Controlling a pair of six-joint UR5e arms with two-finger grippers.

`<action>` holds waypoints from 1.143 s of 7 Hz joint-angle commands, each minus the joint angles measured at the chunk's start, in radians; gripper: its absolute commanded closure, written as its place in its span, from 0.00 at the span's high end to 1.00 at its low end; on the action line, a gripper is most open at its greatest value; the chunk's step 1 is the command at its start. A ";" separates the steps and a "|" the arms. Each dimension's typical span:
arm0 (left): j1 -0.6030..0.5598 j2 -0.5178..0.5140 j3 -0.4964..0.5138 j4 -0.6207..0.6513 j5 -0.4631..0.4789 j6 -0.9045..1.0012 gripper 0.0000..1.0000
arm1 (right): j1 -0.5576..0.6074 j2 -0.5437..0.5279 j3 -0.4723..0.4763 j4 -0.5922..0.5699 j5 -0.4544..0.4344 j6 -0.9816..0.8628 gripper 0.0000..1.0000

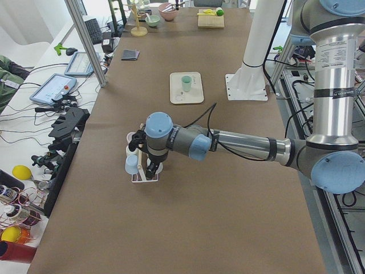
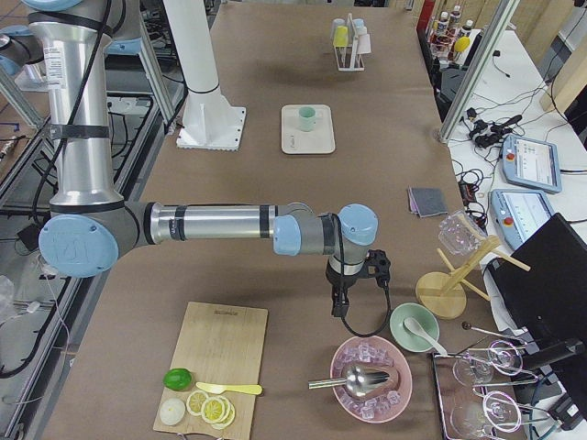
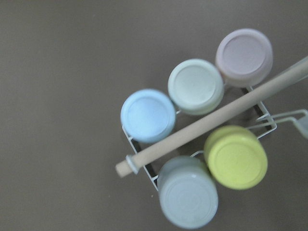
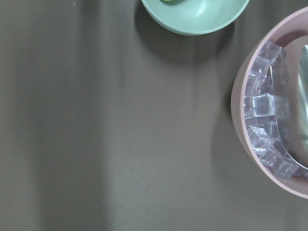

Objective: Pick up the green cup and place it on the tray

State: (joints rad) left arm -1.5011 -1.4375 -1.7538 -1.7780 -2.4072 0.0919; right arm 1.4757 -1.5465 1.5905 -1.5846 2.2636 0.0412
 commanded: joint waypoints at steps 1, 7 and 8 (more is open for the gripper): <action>-0.027 0.075 0.027 0.011 -0.007 0.069 0.99 | 0.002 0.000 -0.009 -0.005 0.078 0.029 1.00; -0.131 0.052 0.054 0.207 -0.003 0.071 0.99 | 0.002 -0.003 -0.012 0.009 0.093 0.125 1.00; -0.137 0.055 0.050 0.203 -0.001 0.068 0.99 | 0.002 -0.001 -0.012 0.009 0.091 0.126 1.00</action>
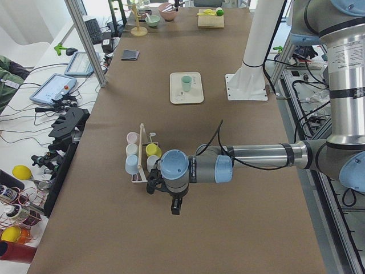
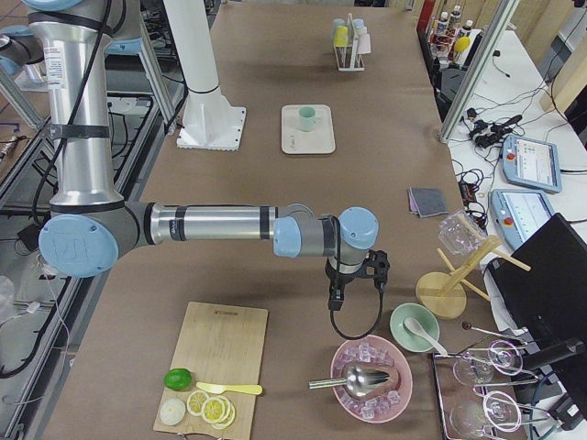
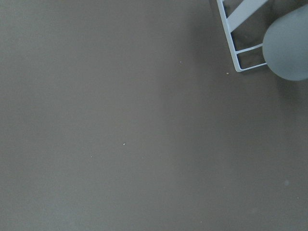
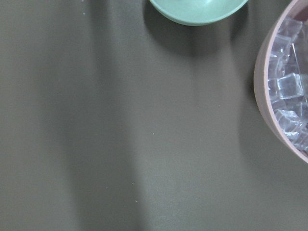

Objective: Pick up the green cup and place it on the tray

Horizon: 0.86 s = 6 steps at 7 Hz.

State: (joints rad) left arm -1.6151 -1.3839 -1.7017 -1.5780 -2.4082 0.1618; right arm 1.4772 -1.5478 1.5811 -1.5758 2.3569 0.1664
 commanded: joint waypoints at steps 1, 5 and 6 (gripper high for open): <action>-0.022 -0.003 0.000 0.000 0.006 -0.001 0.99 | 0.000 0.000 -0.003 0.000 -0.002 0.001 1.00; -0.020 -0.003 0.004 -0.002 0.011 -0.002 0.99 | 0.000 -0.001 -0.009 0.000 -0.005 0.001 1.00; -0.022 -0.003 0.004 -0.004 0.011 -0.002 0.99 | 0.000 0.000 -0.013 0.000 -0.005 0.002 1.00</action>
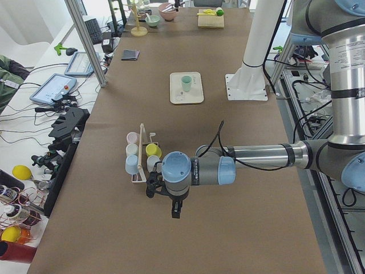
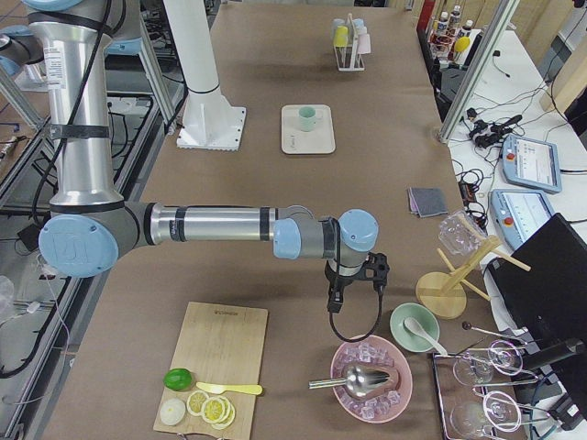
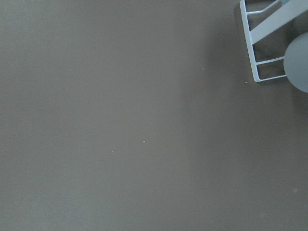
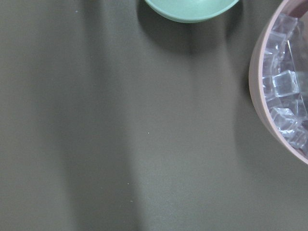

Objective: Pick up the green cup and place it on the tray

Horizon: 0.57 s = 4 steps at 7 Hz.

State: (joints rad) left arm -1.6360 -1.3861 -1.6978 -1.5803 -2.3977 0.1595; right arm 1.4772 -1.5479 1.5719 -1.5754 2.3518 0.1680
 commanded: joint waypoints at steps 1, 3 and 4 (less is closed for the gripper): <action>-0.001 -0.001 -0.002 -0.001 0.000 -0.003 0.99 | 0.000 -0.001 -0.006 0.000 0.000 0.001 1.00; 0.001 -0.002 0.026 -0.003 -0.001 -0.002 0.99 | 0.000 -0.003 -0.006 0.000 0.000 0.001 1.00; 0.001 -0.004 0.029 -0.003 0.000 -0.003 0.99 | 0.000 -0.006 -0.007 0.000 0.000 0.001 1.00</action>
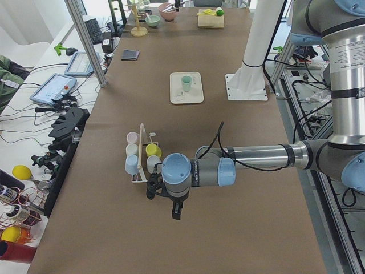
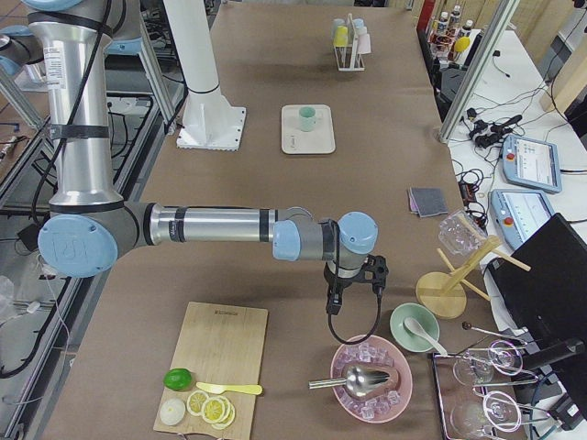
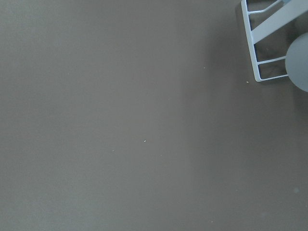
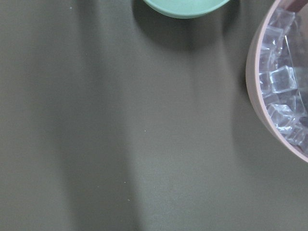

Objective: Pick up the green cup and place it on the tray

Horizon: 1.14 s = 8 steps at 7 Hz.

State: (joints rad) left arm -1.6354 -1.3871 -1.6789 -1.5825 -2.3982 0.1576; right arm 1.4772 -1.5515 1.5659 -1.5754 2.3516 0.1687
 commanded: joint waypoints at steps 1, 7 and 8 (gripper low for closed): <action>0.000 0.002 0.010 -0.001 0.001 -0.001 0.99 | 0.000 -0.002 -0.006 0.000 0.000 0.000 1.00; 0.000 0.011 0.011 -0.001 0.001 0.000 0.99 | 0.000 -0.002 -0.006 0.000 0.002 0.000 1.00; 0.000 0.013 0.011 0.001 0.004 -0.001 0.99 | 0.000 -0.002 -0.006 -0.002 0.002 0.000 1.00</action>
State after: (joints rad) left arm -1.6352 -1.3760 -1.6676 -1.5828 -2.3969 0.1572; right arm 1.4772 -1.5539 1.5601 -1.5761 2.3531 0.1688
